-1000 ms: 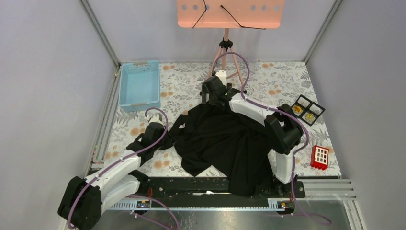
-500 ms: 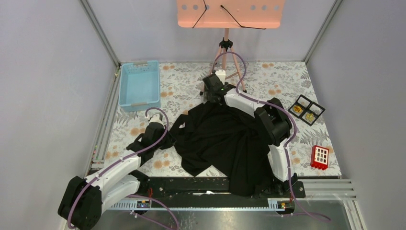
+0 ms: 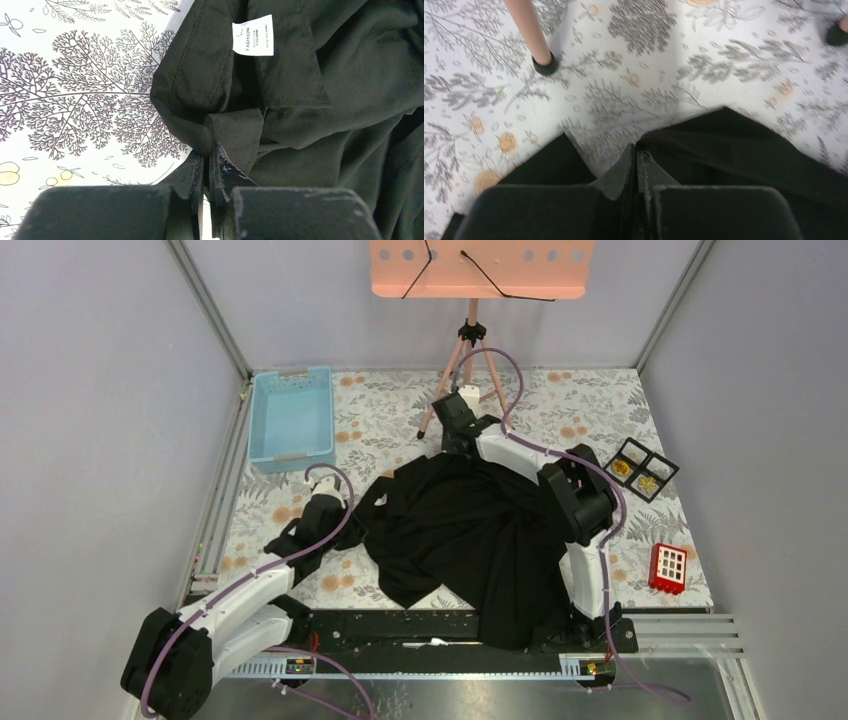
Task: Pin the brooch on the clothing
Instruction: Flatten out the clothes at the center of the board.
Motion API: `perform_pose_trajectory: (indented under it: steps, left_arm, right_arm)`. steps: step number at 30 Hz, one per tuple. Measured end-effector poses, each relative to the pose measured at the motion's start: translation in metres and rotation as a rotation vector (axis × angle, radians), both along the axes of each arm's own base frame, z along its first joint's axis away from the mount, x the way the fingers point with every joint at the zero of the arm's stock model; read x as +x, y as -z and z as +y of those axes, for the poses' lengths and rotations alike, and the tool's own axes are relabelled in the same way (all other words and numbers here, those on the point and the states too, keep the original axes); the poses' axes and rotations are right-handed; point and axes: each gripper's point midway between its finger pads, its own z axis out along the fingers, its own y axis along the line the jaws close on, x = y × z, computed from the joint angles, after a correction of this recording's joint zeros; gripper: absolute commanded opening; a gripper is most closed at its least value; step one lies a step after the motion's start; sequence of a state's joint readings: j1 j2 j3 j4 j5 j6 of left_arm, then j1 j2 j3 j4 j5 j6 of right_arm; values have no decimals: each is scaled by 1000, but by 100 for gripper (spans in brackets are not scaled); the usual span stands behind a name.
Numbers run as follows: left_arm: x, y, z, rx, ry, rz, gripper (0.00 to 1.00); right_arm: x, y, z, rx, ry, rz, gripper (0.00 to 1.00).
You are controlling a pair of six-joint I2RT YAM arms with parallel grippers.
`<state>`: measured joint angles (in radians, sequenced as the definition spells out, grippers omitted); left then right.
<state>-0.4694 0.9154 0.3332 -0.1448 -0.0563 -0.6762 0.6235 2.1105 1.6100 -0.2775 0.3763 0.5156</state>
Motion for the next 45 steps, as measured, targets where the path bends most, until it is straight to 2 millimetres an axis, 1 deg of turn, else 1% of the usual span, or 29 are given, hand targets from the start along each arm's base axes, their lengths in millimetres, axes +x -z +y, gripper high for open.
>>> perform_pose_trajectory:
  steps: [2, 4, 6, 7, 8, 10, 11, 12, 14, 15, 17, 18, 19, 20, 22, 25, 28, 30, 32, 36, 42, 45]
  left_arm:
    - [1, -2, 1, 8, 0, -11, 0]
    - [5, -9, 4, 17, -7, -41, 0]
    - [12, -25, 5, 20, -18, -90, 0]
    - [18, -39, 6, 19, -23, -133, 0]
    - [23, -51, 6, 17, -30, -171, 0]
    - [35, -87, 7, 12, -41, -274, 0]
    - [40, -105, 7, 9, -41, -324, 0]
    - [46, -131, 6, 0, -40, -391, 0]
    - [53, -175, 4, -21, -34, -503, 0]
    - [56, -204, 3, -35, -29, -576, 0]
    - [57, -248, 3, -48, -21, -683, 0]
    - [56, -275, 3, -52, -14, -746, 0]
    - [56, -290, 4, -52, -11, -781, 0]
    - [54, -313, 4, -49, 1, -830, 0]
    - [50, -351, 5, -41, 20, -912, 0]
    - [36, -409, 4, -24, 76, -1045, 0]
    - [17, -454, 4, -7, 138, -1158, 0]
    - [-1, -482, 3, -6, 188, -1229, 0]
    - [-20, -505, 3, -13, 238, -1293, 0]
    - [-57, -538, 3, -18, 330, -1393, 0]
    - [-96, -568, 9, -29, 406, -1456, 0]
    - [-108, -574, 9, -39, 439, -1471, 0]
  right_arm:
    - [-10, -6, -9, -3, 1, -7, 0]
    - [-27, -23, -25, -10, 8, -30, 0]
    - [-42, -51, -42, -3, 18, -81, 0]
    - [-50, -70, -51, 7, 23, -121, 0]
    - [-59, -96, -62, 22, 32, -178, 0]
    - [-73, -151, -79, 71, 46, -305, 0]
    - [-80, -183, -87, 107, 52, -384, 0]
    - [-90, -221, -97, 149, 57, -475, 0]
    - [-105, -264, -108, 197, 51, -579, 0]
    - [-113, -283, -113, 214, 44, -624, 0]
    - [-130, -315, -123, 229, 24, -699, 0]
    - [-137, -328, -127, 231, 11, -732, 0]
    - [-141, -337, -130, 231, 3, -753, 0]
    - [-147, -347, -132, 227, -20, -773, 0]
    - [-157, -366, -133, 220, -75, -806, 0]
    - [-177, -405, -133, 227, -173, -876, 0]
    - [-205, -448, -136, 271, -258, -971, 0]
    - [-227, -470, -141, 307, -308, -1031, 0]
    - [-248, -487, -145, 339, -358, -1077, 0]
    - [-282, -508, -147, 397, -458, -1144, 0]
    - [-317, -528, -144, 462, -586, -1179, 0]
    - [-332, -533, -144, 492, -629, -1193, 0]
